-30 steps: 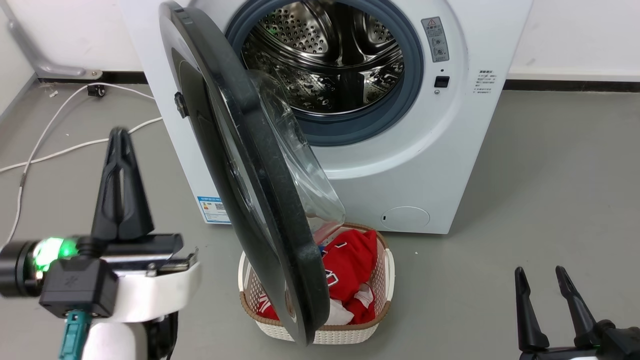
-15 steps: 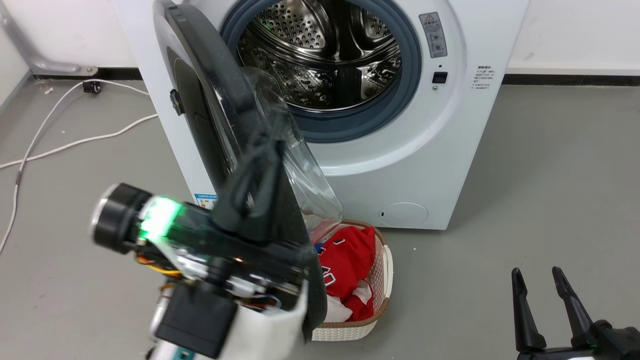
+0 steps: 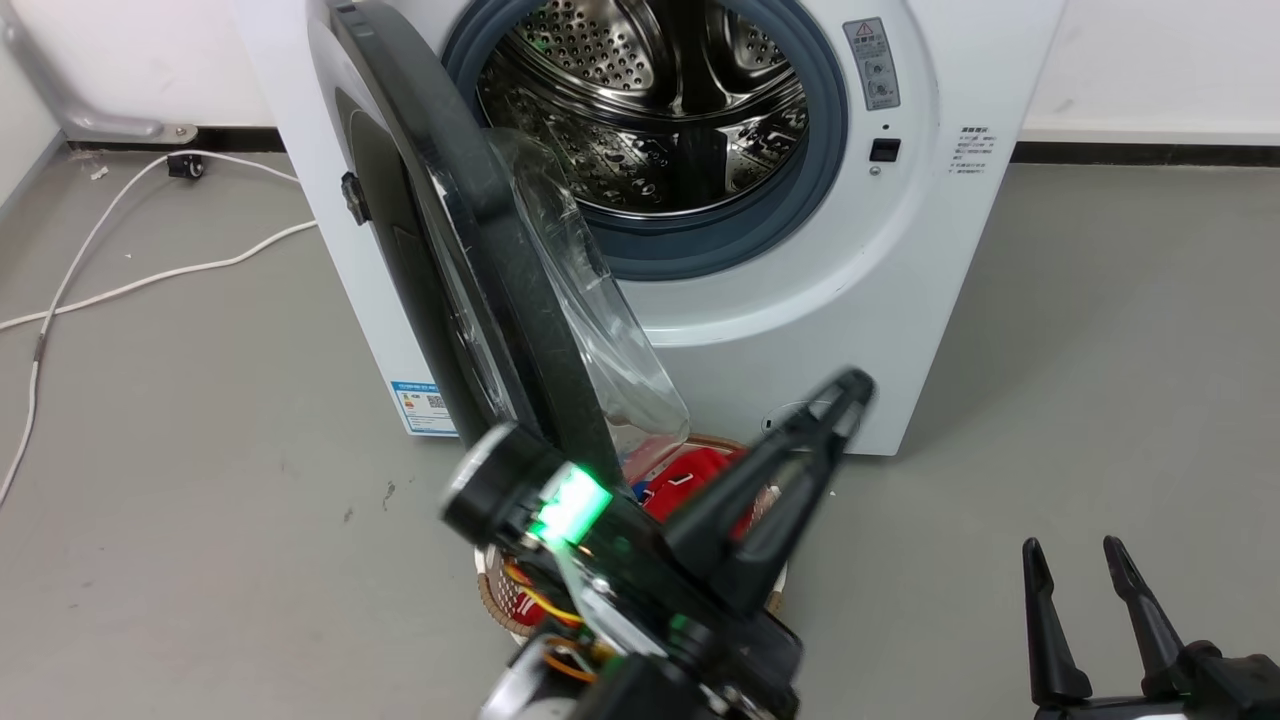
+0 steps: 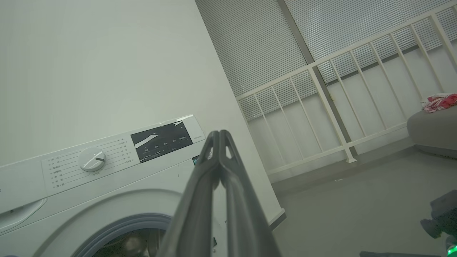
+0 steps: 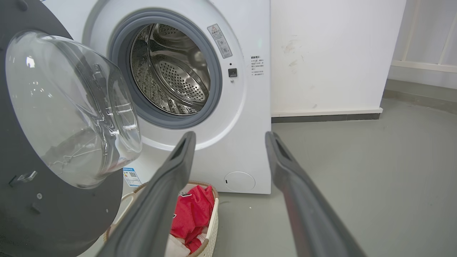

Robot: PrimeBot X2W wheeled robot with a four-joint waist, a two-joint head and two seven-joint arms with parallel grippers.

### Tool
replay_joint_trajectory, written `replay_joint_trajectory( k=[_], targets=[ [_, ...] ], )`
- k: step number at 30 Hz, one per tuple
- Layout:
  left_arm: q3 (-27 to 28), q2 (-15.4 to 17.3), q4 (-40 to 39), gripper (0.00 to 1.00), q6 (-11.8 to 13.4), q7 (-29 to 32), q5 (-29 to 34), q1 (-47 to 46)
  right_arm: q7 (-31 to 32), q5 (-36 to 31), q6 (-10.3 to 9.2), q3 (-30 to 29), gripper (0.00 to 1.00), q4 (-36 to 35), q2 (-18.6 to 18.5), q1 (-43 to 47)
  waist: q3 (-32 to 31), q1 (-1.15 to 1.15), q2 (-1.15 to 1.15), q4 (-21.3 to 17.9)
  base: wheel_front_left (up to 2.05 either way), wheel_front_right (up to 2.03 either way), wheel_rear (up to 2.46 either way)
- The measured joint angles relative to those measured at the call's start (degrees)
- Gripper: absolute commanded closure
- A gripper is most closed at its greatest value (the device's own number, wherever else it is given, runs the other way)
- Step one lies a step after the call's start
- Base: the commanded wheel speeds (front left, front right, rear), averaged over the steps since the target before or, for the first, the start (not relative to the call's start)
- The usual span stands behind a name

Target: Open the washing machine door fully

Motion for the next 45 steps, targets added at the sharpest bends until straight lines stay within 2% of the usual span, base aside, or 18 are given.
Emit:
replay_joint_trajectory(
  k=[7, 16, 26, 33, 45],
  targets=[
    [-5.03, -0.09, 3.56, 1.0, -0.92, 0.73, -0.86, 1.13, 0.0, -0.14, 0.0, -0.22, 0.0, 0.24, 0.0, 0.0, 0.27, 0.0, 0.0, 0.67, 0.0, 0.0, 0.0],
    [-6.01, 0.77, 9.58, 1.0, -0.42, 0.7, -2.11, 4.03, 0.0, -0.36, 0.0, -0.16, 0.0, 0.74, 0.0, -0.3, 1.11, 0.0, 0.0, 1.32, 0.0, 0.0, 0.0],
    [-3.7, 2.15, 15.63, 1.0, 2.49, -0.07, -4.42, 7.62, 0.0, -0.56, 0.0, -0.46, 0.0, 1.02, 0.0, -0.89, 2.26, 0.0, 0.0, 1.98, 0.0, 0.0, 0.0],
    [-1.14, 2.43, 24.21, 1.0, 4.09, -1.45, -7.43, 8.84, 0.0, -0.69, 0.0, -0.34, 0.0, 1.41, 0.0, -1.57, 2.48, 0.0, 0.0, 2.71, 0.0, 0.0, 0.0],
    [0.26, 2.99, 26.86, 1.0, 5.45, -2.55, -8.9, 8.86, 0.0, -0.35, 0.0, -0.08, 0.0, 1.52, 0.0, -1.53, 2.59, 0.0, 0.0, 5.16, 0.0, 0.0, 0.0]
  ],
)
